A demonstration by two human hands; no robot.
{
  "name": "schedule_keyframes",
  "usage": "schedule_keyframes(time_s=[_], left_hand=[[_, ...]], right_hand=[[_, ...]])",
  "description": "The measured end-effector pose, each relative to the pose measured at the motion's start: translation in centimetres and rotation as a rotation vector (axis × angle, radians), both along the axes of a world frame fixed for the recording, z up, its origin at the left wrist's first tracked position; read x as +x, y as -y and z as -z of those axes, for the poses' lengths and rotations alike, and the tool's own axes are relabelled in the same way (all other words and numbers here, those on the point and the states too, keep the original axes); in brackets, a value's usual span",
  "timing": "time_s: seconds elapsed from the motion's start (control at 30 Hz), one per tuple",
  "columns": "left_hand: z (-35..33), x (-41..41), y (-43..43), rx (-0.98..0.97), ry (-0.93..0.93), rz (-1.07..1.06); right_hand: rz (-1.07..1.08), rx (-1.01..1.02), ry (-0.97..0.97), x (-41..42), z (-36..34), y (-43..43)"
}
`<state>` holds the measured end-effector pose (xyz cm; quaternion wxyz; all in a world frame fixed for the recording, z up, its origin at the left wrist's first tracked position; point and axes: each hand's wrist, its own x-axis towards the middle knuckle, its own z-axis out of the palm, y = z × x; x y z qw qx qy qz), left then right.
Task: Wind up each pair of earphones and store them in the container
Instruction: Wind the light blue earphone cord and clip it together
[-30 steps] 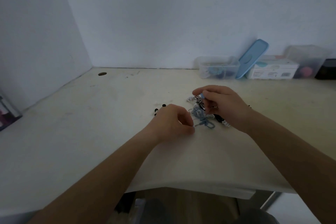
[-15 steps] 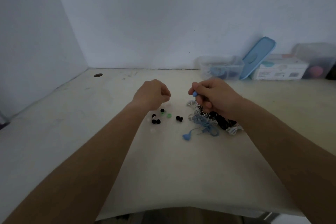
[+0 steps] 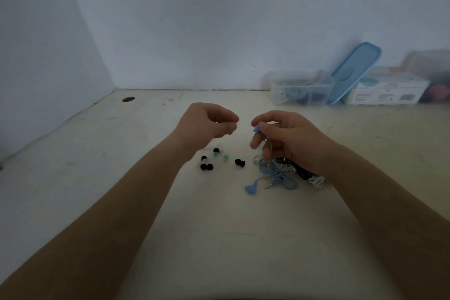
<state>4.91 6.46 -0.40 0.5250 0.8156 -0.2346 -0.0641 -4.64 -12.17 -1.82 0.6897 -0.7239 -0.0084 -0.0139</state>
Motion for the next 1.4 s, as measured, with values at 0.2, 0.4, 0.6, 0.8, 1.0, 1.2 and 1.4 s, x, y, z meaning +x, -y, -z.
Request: schedule_keyframes(time_s=[0.2,0.4,0.6,0.8,1.0,1.2,1.4], left_hand=[[0.5,-3.2,-1.1,-0.476,-0.450,0.096],[1.2,-4.0,-1.0,-0.538,-0.479,0.132],[1.0,-4.3,-0.9,-0.540,-0.481,0.158],[0.8,-4.5,-0.9,-0.549,-0.460,0.166],[0.7,-4.5,-0.9,-0.554,-0.459,0.163],[0.6,-4.7,-0.9,-0.536,-0.453,0.168],[0.7,-4.8,-0.8,-0.538,-0.442,0.212]], right_hand=[[0.002,-0.058,0.063,-0.9,0.1,-0.8],[0.061,-0.088,0.198,-1.5,-0.1,-1.1],[0.125,-0.118,0.279,-1.4,0.2,-1.6],[0.178,-0.128,0.295,-1.2,0.4,-1.7],[0.174,-0.134,0.310,-1.4,0.1,-1.6],[0.131,-0.095,0.292,-1.5,0.0,-1.5],[0.048,-0.019,0.237,-1.5,0.0,-1.4]])
